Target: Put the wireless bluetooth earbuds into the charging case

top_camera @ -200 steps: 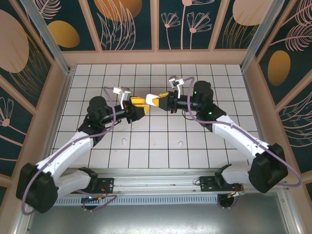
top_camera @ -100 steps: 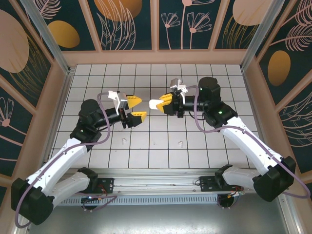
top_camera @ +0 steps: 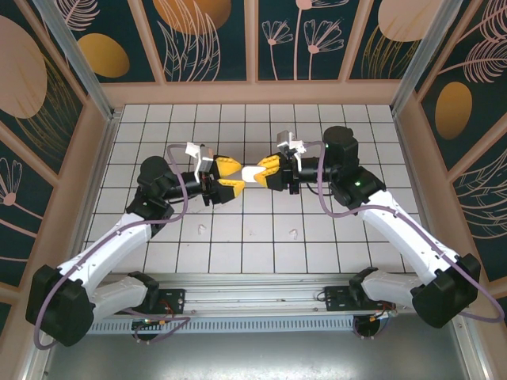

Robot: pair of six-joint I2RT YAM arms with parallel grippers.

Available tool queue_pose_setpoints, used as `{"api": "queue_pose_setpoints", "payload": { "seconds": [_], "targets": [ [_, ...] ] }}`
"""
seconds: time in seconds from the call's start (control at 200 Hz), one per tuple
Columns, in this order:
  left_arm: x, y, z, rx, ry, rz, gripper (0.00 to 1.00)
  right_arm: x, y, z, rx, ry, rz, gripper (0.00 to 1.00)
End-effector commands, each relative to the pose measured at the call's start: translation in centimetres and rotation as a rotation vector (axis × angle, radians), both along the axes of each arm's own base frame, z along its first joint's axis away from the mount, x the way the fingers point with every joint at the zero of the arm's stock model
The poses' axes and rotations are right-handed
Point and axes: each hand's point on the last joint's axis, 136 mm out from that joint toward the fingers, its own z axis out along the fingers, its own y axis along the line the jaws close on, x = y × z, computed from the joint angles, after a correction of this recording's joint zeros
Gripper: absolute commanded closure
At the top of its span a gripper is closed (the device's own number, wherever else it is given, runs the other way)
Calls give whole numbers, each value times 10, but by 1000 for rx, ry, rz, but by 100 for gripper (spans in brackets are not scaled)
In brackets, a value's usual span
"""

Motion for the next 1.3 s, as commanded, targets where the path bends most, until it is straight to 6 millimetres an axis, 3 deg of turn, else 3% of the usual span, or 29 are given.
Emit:
{"api": "queue_pose_setpoints", "payload": {
  "seconds": [0.0,0.22,0.36,0.681,0.756,0.866,0.931,1.136,1.291],
  "targets": [
    [-9,-6,19,-40,-52,-51,43,-7,1,7,43,-20,38,86],
    [-9,-15,18,-35,-45,-82,48,-9,-1,7,64,-13,27,86],
    [-8,-22,14,-17,-24,-109,61,-9,0,5,67,1,31,86],
    [-5,-21,5,6,-19,-72,53,-8,-1,9,80,-9,17,86],
    [-6,-21,4,11,-21,-71,63,-8,-1,8,78,-5,18,87],
    [-7,-21,5,10,-17,-78,88,-8,-1,7,78,-3,19,87],
    [-7,-21,5,10,-22,-79,94,-8,0,7,77,2,18,86],
    [-7,-20,2,35,-35,-71,100,4,-2,7,70,19,-59,59],
    [-11,-17,0,27,-48,-63,100,22,-5,0,57,48,-159,50]
  ]
}}
